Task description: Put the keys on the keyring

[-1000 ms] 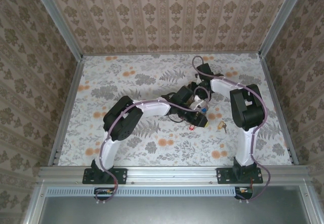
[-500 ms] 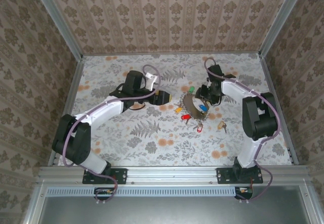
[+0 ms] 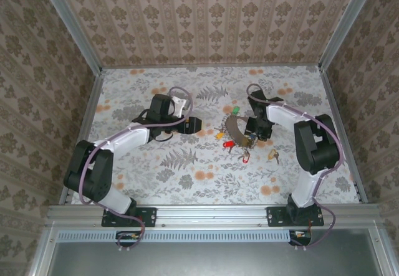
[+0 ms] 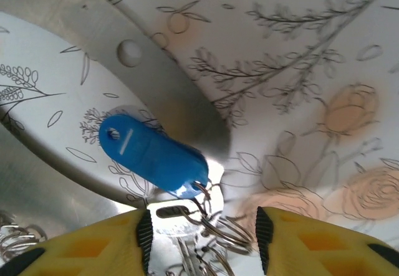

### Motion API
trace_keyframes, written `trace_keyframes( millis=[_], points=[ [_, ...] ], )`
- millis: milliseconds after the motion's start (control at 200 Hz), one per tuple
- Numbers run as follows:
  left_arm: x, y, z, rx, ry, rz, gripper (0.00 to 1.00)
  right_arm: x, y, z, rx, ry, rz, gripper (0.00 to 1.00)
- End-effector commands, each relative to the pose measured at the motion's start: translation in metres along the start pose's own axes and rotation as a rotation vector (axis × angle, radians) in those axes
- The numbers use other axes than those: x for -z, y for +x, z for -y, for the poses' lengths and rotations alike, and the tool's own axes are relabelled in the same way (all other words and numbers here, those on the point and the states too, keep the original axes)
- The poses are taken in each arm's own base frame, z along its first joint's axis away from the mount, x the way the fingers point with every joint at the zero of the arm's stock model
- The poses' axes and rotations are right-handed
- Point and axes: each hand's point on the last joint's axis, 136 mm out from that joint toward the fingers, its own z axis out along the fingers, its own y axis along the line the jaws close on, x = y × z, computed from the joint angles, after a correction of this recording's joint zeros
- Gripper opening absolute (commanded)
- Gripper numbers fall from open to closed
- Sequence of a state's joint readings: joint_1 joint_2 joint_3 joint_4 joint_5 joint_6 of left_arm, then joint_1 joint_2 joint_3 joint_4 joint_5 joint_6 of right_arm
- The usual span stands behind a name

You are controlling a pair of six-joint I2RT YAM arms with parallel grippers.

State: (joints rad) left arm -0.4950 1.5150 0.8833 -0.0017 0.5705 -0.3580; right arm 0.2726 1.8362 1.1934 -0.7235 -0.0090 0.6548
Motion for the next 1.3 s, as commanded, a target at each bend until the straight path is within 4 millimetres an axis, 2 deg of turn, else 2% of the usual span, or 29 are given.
trace_keyframes(
  millis=[0,245,380,440,605,745,845,960,1145,1295],
  points=[
    [0.010,-0.004,-0.001,-0.004,-0.028,0.059,0.74,0.002,-0.002,0.009,0.050,0.103,0.012,0.43],
    [0.016,0.003,-0.012,0.018,-0.095,0.055,0.75,0.014,-0.019,0.049,0.121,0.356,0.086,0.43],
    [0.017,0.002,-0.017,0.009,-0.126,0.060,0.74,0.012,-0.019,0.054,0.124,0.373,0.084,0.38],
    [0.017,-0.001,-0.018,-0.010,-0.138,0.063,0.75,0.015,-0.019,0.047,0.119,0.332,0.084,0.35],
    [0.019,-0.017,-0.019,-0.052,-0.173,0.076,0.75,0.020,-0.020,0.003,0.120,0.076,0.093,0.38],
    [0.017,-0.025,-0.017,-0.059,-0.167,0.087,0.75,0.010,-0.021,-0.021,0.253,0.008,0.064,0.44],
    [0.015,-0.025,-0.018,-0.053,-0.164,0.089,0.74,0.001,-0.027,-0.016,0.299,0.110,0.053,0.51],
    [0.012,-0.023,-0.020,-0.039,-0.162,0.088,0.74,-0.006,-0.032,-0.007,0.331,0.221,0.069,0.54],
    [0.012,-0.018,-0.022,-0.036,-0.168,0.080,0.74,-0.024,-0.028,0.002,0.357,0.279,0.043,0.57],
    [0.012,-0.019,-0.022,-0.035,-0.171,0.082,0.74,-0.015,-0.034,0.011,0.341,0.342,0.090,0.56]
  ],
)
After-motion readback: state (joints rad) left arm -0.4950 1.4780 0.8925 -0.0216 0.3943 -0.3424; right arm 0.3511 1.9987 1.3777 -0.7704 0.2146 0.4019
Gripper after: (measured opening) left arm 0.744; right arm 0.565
